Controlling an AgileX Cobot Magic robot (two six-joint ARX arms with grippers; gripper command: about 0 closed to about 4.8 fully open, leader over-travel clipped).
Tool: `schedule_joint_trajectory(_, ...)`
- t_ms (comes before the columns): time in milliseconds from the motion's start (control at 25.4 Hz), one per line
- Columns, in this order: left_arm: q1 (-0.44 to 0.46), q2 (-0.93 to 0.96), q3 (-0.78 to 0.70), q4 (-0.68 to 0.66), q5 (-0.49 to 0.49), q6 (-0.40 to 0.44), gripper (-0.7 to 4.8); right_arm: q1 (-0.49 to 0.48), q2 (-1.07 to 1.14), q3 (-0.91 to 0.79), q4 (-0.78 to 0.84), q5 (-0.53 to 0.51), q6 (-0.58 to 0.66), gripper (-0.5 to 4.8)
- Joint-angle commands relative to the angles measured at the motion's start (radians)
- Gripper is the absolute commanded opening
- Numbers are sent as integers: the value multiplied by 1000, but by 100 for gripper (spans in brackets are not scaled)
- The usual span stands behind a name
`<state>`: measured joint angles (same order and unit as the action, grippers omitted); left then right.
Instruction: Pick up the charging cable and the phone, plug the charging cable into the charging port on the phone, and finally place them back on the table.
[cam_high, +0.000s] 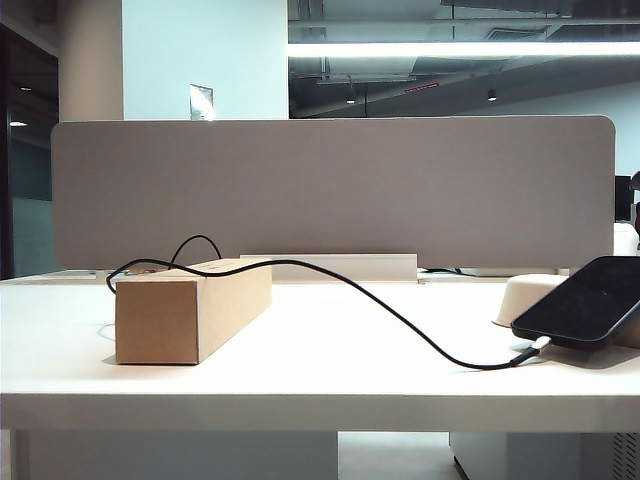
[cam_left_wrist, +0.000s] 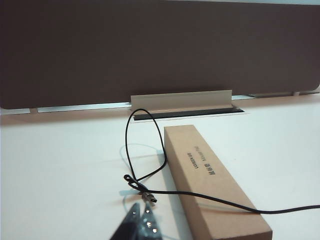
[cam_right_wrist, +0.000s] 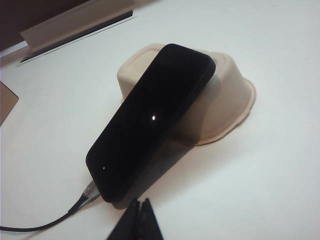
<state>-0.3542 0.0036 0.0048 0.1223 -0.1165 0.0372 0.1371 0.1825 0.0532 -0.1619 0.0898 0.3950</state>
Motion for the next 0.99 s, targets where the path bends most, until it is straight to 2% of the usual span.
schedule_joint_trajectory(39, 1, 0, 3, -10, -2, 15, -6, -1, 1, 0, 6, 6, -3, -5)
schedule_joint_trajectory(473, 0, 0, 3, -172, 5, 14, -5, -1, 1, 0, 7, 6, -3, -5)
schedule_joint_trajectory(867, 0, 0, 3, -177, 5, 14, -5, -1, 1, 0, 11, 5, -3, -5)
schedule_joint_trajectory(985, 33, 0, 3, -177, 8, 14, -5, -1, 1, 0, 11, 5, -3, -5)
